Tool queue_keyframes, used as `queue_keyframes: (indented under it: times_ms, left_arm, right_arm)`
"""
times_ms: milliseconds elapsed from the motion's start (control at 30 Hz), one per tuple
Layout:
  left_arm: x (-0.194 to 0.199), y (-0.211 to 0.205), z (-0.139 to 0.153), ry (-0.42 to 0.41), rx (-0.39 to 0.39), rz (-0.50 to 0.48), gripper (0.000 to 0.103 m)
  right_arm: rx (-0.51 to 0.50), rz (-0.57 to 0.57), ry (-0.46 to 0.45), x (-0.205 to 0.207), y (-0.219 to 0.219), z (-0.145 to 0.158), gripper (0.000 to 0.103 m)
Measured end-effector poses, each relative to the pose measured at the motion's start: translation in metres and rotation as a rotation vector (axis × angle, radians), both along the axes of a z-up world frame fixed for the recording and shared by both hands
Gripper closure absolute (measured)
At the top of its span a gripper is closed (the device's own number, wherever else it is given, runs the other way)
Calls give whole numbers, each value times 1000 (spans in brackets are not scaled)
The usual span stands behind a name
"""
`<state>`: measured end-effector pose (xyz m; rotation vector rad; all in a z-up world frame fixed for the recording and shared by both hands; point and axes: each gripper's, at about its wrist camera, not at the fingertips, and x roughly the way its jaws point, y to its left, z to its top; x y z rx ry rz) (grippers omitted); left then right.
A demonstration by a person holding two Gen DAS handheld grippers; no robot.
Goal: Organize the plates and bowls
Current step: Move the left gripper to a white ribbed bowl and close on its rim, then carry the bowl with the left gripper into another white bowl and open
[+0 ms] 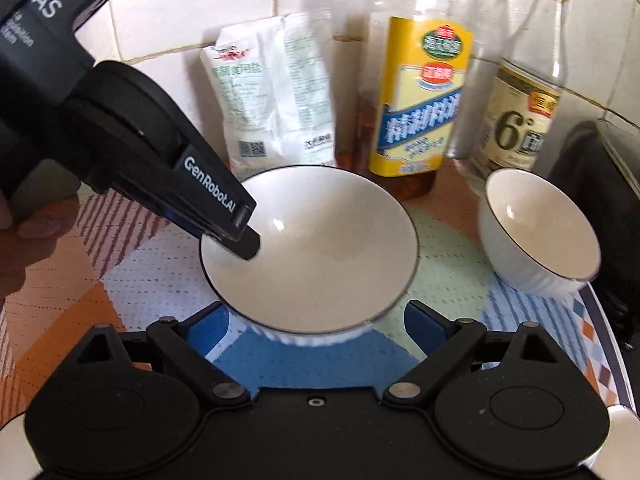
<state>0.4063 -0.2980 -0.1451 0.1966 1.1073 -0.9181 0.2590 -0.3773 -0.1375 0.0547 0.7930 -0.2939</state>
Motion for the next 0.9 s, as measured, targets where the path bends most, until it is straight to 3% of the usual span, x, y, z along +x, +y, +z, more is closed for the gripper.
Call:
queue_keyframes:
  times_ms: [100, 300, 533, 733, 900]
  left_arm:
    - [-9, -3, 3, -64, 34, -40, 88]
    - [-14, 13, 16, -95, 46, -43, 88]
    - [-2, 59, 28, -95, 35, 50, 88]
    - [3, 93, 32, -155, 59, 69, 86]
    - [16, 113, 28, -112, 63, 122, 86]
  right_arm:
    - [-14, -8, 17, 6, 1, -1, 5]
    - [34, 17, 10, 2, 6, 6, 6]
    - [17, 97, -15, 12, 34, 18, 6]
    - [42, 165, -8, 32, 54, 21, 6]
    - [33, 232, 17, 45, 76, 23, 6]
